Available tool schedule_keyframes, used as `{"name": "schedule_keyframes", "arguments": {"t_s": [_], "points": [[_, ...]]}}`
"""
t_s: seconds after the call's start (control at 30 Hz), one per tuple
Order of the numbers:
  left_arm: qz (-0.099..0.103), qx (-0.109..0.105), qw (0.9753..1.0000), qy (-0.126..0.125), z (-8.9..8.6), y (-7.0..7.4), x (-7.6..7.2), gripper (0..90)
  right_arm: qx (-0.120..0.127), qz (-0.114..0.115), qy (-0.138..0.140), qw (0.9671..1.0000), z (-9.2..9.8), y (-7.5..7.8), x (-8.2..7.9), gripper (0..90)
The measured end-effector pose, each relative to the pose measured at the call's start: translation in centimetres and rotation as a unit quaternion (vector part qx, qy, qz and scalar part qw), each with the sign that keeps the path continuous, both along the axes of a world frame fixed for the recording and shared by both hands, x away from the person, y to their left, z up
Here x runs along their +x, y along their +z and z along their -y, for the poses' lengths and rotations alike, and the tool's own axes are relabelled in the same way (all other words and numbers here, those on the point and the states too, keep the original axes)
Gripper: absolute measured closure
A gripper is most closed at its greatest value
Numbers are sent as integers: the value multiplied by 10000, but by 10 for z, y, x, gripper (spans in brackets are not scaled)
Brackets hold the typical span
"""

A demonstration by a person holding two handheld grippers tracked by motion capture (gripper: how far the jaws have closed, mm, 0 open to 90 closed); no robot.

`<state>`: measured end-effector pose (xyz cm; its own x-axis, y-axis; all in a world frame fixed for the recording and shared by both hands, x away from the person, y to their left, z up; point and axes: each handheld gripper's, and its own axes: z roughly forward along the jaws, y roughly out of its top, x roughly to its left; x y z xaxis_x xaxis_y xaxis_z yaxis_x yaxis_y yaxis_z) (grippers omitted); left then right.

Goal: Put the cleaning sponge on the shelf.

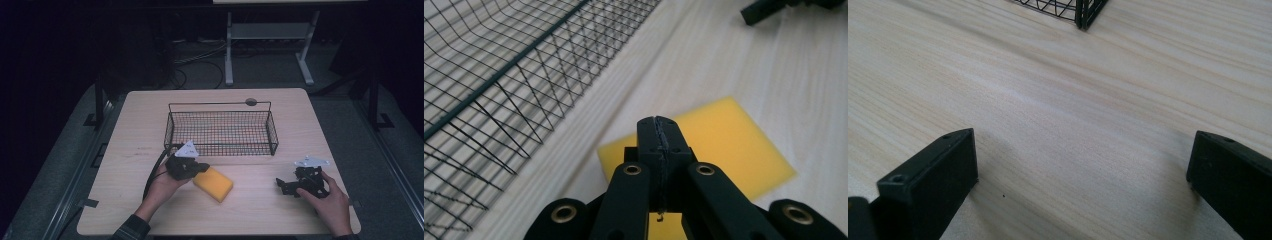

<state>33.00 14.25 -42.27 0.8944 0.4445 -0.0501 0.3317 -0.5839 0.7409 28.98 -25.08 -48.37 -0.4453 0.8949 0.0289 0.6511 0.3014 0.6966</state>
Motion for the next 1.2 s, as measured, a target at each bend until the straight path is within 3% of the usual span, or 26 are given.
{"name": "schedule_keyframes", "arguments": {"t_s": [0.3,0.5,0.77,1.2], "points": [[73,21,9999,71,9,-4,18,897,0,-1,-1,10000,0,0,0,0],[33,152,9999,63,17,-13,28,897,0,1,-2,10000,0,0,0,0],[-70,288,9995,131,13,-19,32,897,0,0,-2,10000,0,0,0,0],[-150,321,9992,202,3,-20,29,897,0,1,-2,10000,0,0,0,0]]}}
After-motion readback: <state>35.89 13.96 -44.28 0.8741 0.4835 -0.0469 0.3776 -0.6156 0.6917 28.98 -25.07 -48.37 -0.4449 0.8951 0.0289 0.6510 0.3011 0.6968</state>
